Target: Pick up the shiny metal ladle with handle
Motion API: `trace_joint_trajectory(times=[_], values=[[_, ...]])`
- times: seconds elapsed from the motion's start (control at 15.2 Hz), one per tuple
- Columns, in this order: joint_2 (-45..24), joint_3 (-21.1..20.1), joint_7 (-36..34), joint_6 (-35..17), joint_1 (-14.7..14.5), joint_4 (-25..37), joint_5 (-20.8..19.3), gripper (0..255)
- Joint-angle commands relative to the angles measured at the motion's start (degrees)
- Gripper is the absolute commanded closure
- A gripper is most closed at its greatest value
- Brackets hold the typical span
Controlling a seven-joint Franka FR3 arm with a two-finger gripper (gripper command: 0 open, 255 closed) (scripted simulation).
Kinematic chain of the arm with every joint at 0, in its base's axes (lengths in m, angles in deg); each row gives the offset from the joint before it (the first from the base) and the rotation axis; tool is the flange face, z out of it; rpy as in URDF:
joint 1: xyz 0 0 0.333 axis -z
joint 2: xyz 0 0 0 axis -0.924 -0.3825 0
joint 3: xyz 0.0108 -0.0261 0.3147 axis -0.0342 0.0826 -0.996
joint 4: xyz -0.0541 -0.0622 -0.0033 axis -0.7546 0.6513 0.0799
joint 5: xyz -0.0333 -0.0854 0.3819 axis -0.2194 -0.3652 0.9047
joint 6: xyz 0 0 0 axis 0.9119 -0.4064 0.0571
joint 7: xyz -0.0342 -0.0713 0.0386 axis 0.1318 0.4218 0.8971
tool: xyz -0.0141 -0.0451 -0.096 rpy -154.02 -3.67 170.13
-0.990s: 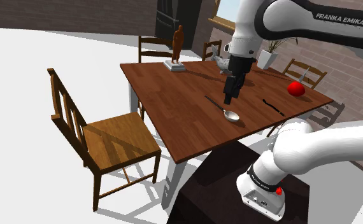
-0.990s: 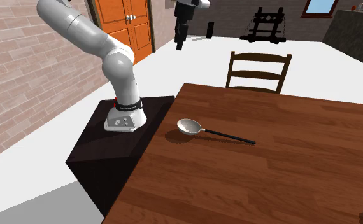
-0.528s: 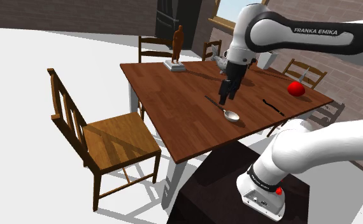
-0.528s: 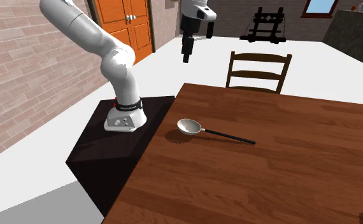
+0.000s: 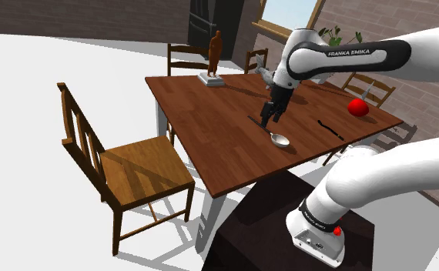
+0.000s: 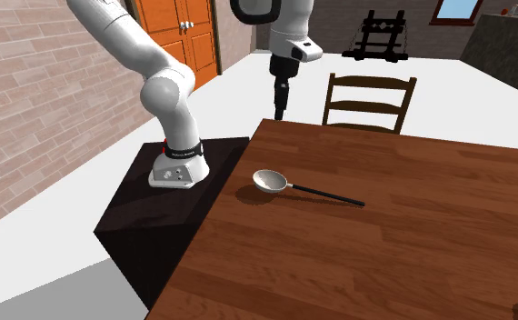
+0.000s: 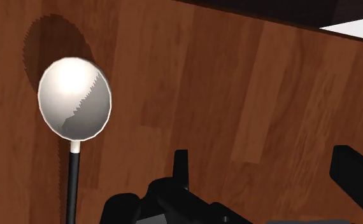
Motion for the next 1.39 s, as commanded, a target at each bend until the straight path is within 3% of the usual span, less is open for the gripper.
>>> trace_joint_trajectory(times=[0.0,0.59,0.99,1.32], values=[[-2.16,1.64,0.77,-4.06,1.14,-0.51,-0.71,0],[-16.4,10.4,6.47,-22.32,4.33,0.87,-0.21,0],[-28.06,16.69,13.93,-32.61,4.06,4.93,6.94,0],[-31.9,17.49,17.07,-36.5,3.4,4.53,10.67,0]])
